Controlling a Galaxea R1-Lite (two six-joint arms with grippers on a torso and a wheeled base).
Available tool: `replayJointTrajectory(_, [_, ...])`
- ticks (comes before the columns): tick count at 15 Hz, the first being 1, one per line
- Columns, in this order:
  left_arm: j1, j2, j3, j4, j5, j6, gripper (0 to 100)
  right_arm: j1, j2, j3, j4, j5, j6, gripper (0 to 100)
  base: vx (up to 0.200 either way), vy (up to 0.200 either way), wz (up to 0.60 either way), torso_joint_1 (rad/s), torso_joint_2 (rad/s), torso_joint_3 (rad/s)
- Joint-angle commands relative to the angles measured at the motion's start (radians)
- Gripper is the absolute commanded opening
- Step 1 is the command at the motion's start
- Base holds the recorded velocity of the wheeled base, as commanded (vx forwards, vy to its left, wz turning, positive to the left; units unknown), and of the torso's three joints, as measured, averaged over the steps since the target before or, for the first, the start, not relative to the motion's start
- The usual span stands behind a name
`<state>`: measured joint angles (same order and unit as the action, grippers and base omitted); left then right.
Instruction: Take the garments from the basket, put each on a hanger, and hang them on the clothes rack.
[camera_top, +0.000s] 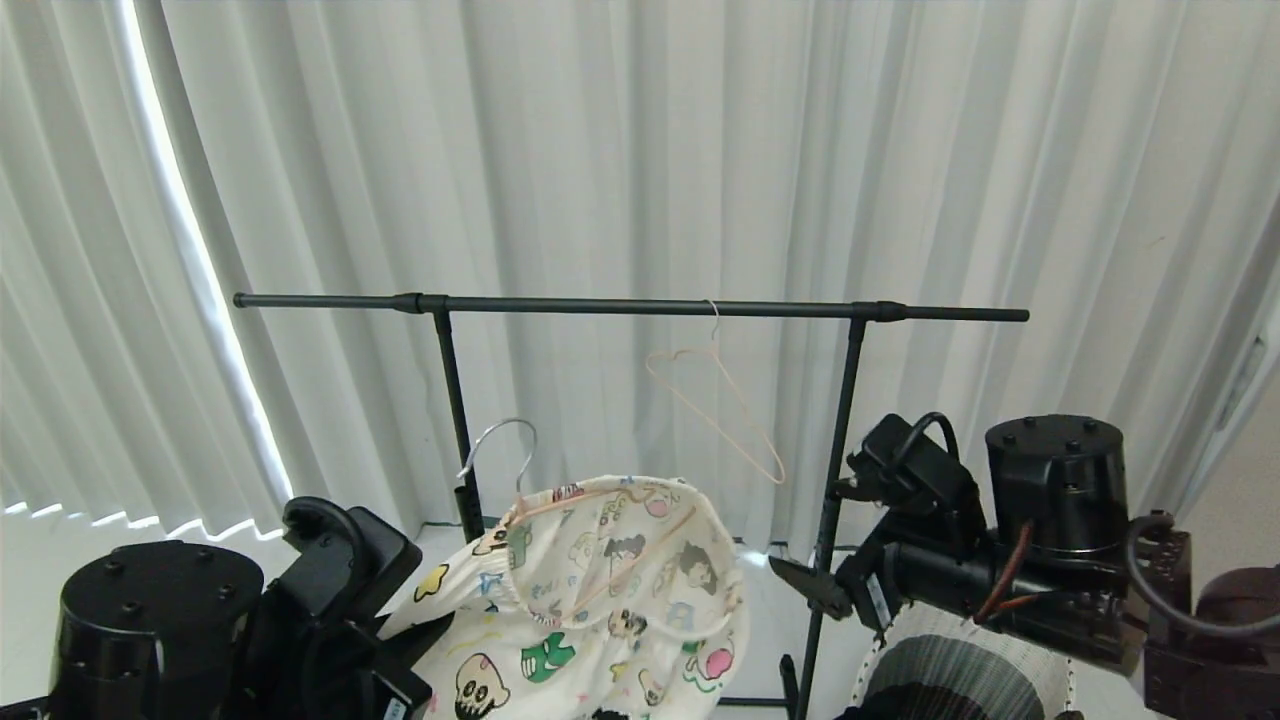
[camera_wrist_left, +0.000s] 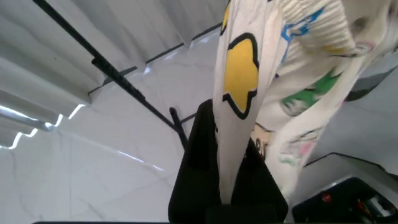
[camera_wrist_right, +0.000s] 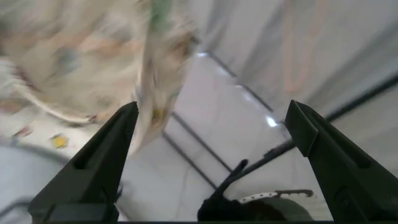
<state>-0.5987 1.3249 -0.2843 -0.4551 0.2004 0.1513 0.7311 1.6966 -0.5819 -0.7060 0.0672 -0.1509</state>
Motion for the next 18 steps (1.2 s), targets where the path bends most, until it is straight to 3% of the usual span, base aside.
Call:
replayJointTrajectory(1, [-0.033, 0.010, -0.006, -0.022, -0.001, -0.001, 0, 0.010, -0.117, 0.014, 0.083, 0.060, -0.045, 100, 0.000, 0.000, 0.00, 0.000, 0.00, 0.000])
replayJointTrajectory(6, [-0.233, 0.011, 0.033, -0.022, -0.003, 0.001, 0, 0.028, -0.133, 0.013, 0.149, 0.128, -0.174, 100, 0.000, 0.000, 0.00, 0.000, 0.00, 0.000])
replayJointTrajectory(9, [-0.329, 0.013, 0.039, -0.022, -0.006, 0.001, 0, 0.128, -0.133, 0.007, 0.220, 0.164, -0.240, 100, 0.000, 0.000, 0.00, 0.000, 0.00, 0.000])
replayJointTrajectory(14, [-0.470, 0.010, 0.034, -0.022, -0.027, 0.008, 0, 0.243, -0.066, 0.004, 0.224, 0.172, -0.285, 100, 0.000, 0.000, 0.00, 0.000, 0.00, 0.000])
replayJointTrajectory(18, [-0.544, -0.010, 0.039, -0.022, -0.026, 0.059, 0, 0.241, -0.057, -0.029, 0.387, 0.174, -0.342, 100, 0.000, 0.000, 0.00, 0.000, 0.00, 0.000])
